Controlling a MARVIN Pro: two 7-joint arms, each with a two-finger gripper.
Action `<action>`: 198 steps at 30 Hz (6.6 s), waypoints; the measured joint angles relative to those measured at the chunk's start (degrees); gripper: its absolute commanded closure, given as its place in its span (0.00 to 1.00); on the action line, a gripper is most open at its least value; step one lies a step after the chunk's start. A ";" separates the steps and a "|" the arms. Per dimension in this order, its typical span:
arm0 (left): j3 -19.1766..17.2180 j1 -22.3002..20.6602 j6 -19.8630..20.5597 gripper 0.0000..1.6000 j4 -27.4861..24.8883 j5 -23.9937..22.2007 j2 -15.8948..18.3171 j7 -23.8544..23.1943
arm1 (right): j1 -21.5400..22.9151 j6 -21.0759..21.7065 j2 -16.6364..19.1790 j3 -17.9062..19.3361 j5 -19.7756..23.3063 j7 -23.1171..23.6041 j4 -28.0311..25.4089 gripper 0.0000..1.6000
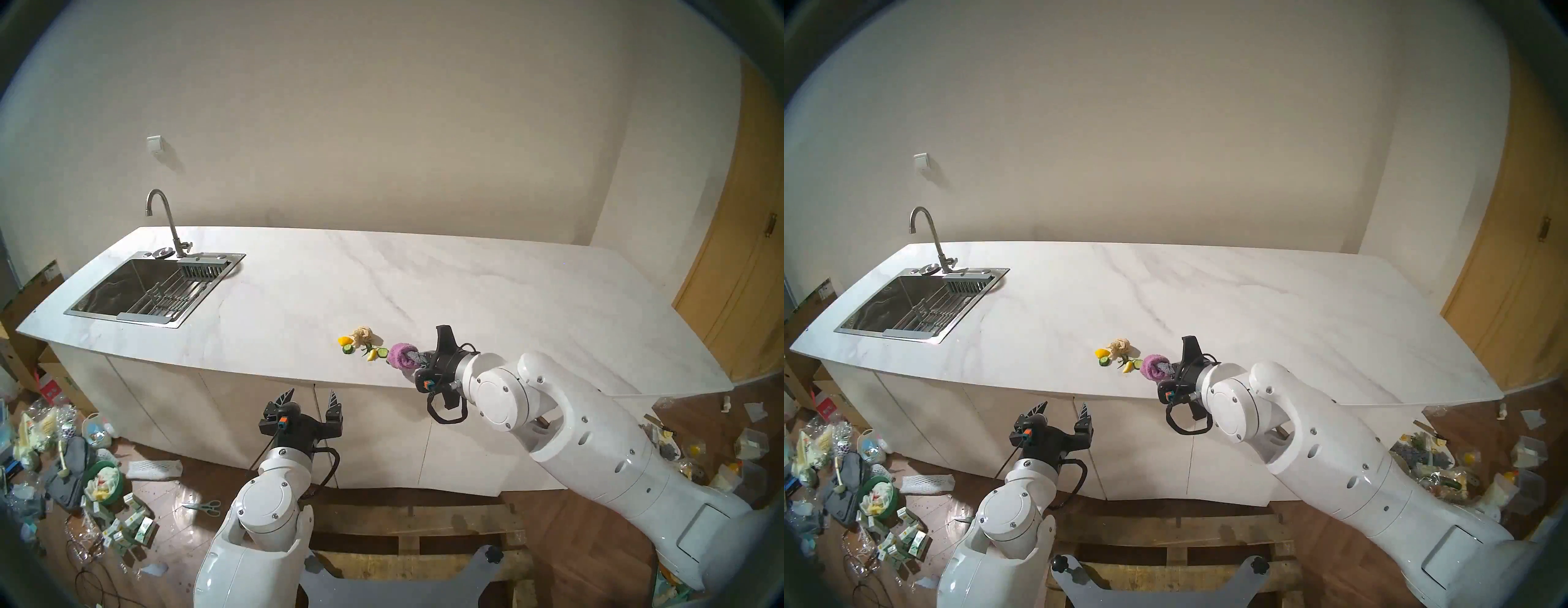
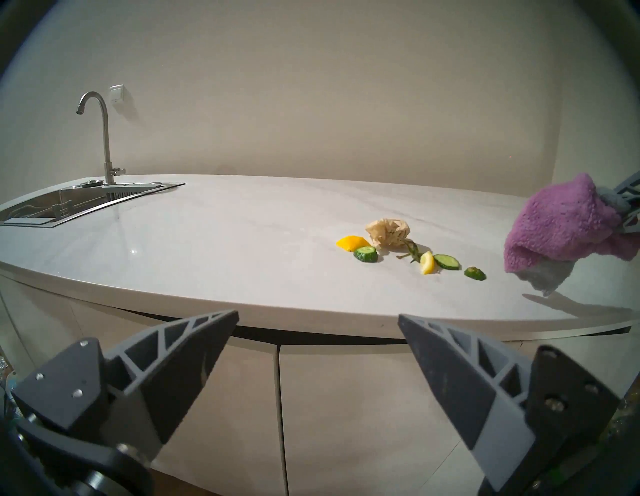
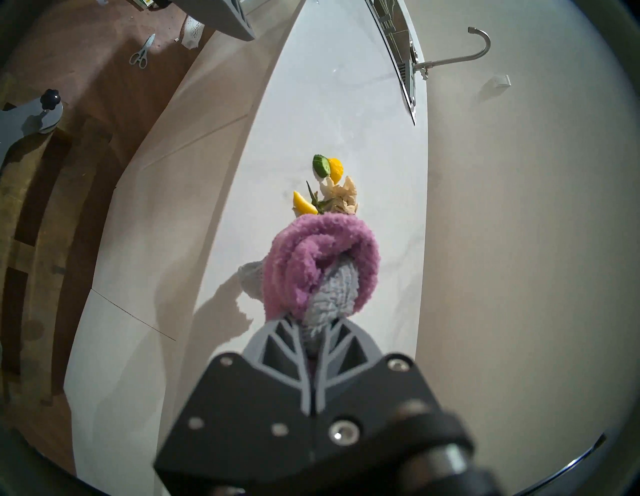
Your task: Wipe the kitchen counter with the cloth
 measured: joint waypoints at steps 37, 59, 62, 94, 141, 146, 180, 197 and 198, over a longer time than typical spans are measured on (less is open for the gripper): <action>0.04 -0.01 0.00 0.00 0.04 -0.05 0.06 0.04 | 11.49 -0.13 -16.37 -7.02 -4.61 -4.92 23.78 1.00; 0.06 0.00 0.00 0.00 0.04 -0.08 0.09 0.06 | 13.76 -2.13 -18.20 -6.12 -2.63 -2.35 22.42 1.00; 0.06 0.00 0.00 0.00 0.03 -0.08 0.09 0.06 | 13.63 -2.23 -16.52 -5.18 -2.13 -0.85 20.75 1.00; 0.09 0.01 0.00 0.00 0.00 -0.12 0.13 0.08 | 10.27 -10.82 -2.11 -5.45 -9.26 12.91 10.34 1.00; 0.12 0.00 0.00 0.00 0.03 -0.17 0.17 0.12 | 20.11 -9.12 -18.83 -8.94 -13.09 12.97 27.81 1.00; 0.12 -0.01 0.00 0.00 0.06 -0.17 0.17 0.13 | 18.68 -8.20 -15.94 -6.50 -13.50 15.57 25.14 1.00; 0.15 -0.12 -0.01 0.00 0.32 -0.19 0.19 0.17 | 3.28 12.92 -6.11 22.49 5.18 -3.64 21.21 1.00; 0.16 -0.05 0.00 0.00 0.06 -0.22 0.22 0.17 | -0.50 5.07 -9.77 23.22 8.93 -10.82 22.66 0.00; 0.16 -0.05 0.00 0.00 0.06 -0.22 0.23 0.17 | -0.66 4.74 -9.48 23.10 8.89 -10.27 22.39 0.00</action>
